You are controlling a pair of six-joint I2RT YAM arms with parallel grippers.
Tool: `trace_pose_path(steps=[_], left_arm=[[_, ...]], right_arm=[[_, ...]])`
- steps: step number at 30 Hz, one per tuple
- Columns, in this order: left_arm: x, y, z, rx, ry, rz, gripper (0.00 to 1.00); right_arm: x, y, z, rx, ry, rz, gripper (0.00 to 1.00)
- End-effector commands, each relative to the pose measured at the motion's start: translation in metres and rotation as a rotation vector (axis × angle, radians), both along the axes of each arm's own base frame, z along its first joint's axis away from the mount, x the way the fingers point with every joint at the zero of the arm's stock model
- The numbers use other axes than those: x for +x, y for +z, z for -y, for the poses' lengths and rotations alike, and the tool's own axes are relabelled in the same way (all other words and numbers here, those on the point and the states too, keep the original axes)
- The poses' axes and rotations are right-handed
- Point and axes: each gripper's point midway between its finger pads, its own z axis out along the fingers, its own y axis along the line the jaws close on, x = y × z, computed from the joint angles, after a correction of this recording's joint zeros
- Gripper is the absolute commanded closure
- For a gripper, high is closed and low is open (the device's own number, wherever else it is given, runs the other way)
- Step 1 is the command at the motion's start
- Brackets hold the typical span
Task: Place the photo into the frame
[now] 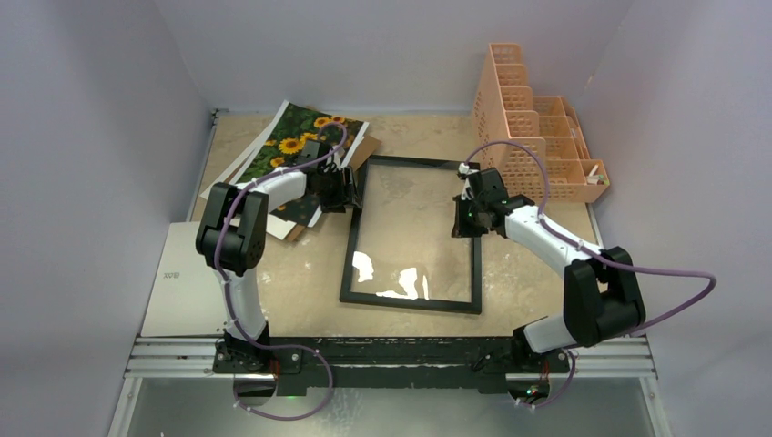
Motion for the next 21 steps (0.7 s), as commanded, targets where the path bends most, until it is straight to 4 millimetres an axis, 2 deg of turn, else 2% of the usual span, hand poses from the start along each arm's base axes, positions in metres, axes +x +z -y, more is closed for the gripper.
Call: trace_pose_path(steps=[1, 4, 10, 13, 17, 21], left_arm=[[-0.021, -0.039, -0.012, 0.095, -0.009, -0.104, 0.43], [-0.019, -0.039, -0.012, 0.094, -0.006, -0.1, 0.43], [-0.021, -0.043, -0.01, 0.094, -0.005, -0.111, 0.43], [-0.02, -0.043, -0.008, 0.086, -0.009, -0.11, 0.44], [-0.02, -0.044, -0.005, 0.074, -0.016, -0.113, 0.47], [-0.018, -0.044, -0.005, 0.081, -0.013, -0.107, 0.5]], right_arm=[[0.023, 0.015, -0.009, 0.031, 0.029, 0.084, 1.0], [0.02, 0.009, -0.01, 0.043, 0.018, 0.057, 1.0], [-0.004, -0.003, -0.013, 0.081, 0.006, -0.042, 1.0], [-0.005, -0.005, -0.013, 0.083, 0.001, -0.043, 0.99], [0.004, 0.002, -0.017, 0.102, 0.009, -0.006, 0.89], [0.012, 0.011, -0.022, 0.125, 0.008, 0.032, 0.75]])
